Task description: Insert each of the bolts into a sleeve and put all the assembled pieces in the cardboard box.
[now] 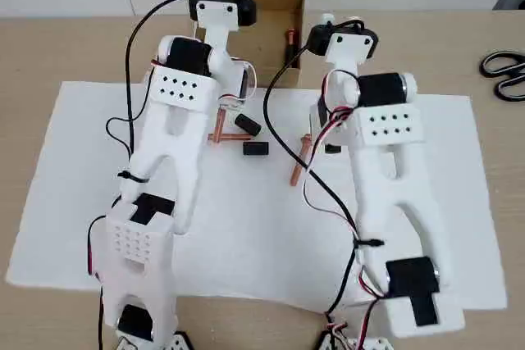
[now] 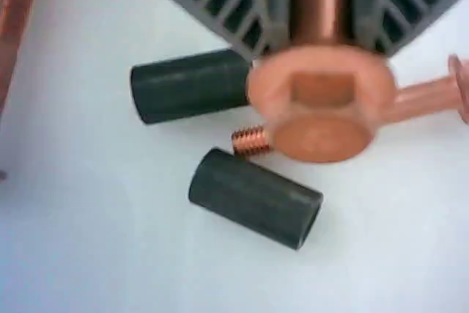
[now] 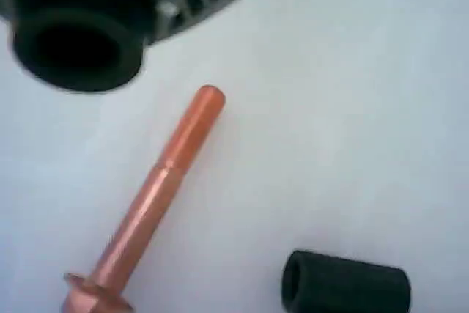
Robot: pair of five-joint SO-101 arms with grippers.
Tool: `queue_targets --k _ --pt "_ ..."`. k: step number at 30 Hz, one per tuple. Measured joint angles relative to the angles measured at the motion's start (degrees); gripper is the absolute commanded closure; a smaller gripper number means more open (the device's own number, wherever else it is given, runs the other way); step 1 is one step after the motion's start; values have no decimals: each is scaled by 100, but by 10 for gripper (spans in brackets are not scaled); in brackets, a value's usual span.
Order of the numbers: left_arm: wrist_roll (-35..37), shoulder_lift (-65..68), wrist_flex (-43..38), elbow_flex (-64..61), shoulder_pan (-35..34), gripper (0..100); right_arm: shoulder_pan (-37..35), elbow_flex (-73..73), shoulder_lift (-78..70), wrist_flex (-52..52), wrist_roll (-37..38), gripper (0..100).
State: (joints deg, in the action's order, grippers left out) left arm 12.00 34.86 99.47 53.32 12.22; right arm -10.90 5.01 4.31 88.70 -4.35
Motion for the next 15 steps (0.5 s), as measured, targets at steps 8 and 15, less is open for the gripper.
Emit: queue_targets --k 8,15 --pt "378 -88 0 220 141 995 0 -1600 2119 -835 0 991" --pt "756 -1626 9 220 607 995 0 -3886 4299 -2207 9 994"
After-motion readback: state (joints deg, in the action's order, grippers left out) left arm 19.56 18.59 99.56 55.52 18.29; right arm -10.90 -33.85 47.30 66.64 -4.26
